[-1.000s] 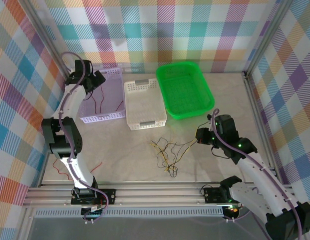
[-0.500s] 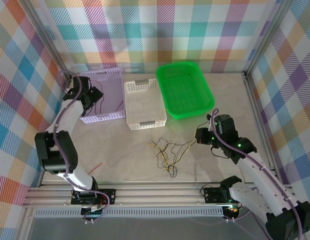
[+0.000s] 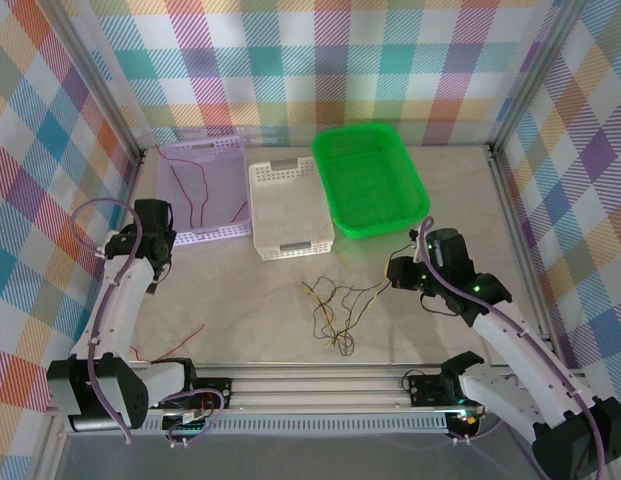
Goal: Untangle the cables
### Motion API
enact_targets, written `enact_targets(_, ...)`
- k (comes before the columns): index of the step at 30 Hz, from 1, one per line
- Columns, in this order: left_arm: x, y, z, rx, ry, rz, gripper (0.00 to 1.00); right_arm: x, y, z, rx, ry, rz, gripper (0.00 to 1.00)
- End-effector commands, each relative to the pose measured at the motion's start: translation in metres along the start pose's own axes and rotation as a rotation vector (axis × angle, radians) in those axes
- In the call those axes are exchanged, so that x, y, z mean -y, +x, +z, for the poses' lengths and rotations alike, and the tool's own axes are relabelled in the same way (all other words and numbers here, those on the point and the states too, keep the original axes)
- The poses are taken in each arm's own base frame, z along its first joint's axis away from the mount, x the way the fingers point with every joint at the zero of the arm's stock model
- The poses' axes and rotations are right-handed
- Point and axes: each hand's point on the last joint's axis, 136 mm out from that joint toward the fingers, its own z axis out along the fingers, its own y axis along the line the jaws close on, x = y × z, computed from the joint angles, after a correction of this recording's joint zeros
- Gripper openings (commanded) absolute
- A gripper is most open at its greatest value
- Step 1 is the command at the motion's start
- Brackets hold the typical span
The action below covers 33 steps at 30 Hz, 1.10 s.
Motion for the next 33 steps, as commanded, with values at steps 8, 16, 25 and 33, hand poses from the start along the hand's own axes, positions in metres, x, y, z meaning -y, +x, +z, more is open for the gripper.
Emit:
enact_targets(8, -0.128, 0.036, -0.015, -0.087, -0.491, -0.186, 1.00, -0.025, 0.026, 0.014, -0.182, -0.120, 0.004, 0.00)
enact_targets(16, -0.179, 0.062, -0.016, -0.116, -0.594, -0.253, 1.00, -0.047, 0.046, 0.026, -0.310, -0.169, -0.052, 0.00)
enact_targets(25, -0.205, 0.083, -0.003, -0.126, -0.612, -0.318, 0.99, -0.065, 0.059, 0.034, -0.385, -0.173, -0.125, 0.00)
enact_targets(33, -0.204, 0.094, 0.019, -0.136, -0.728, -0.255, 1.00, -0.075, 0.060, 0.033, -0.404, -0.160, -0.174, 0.00)
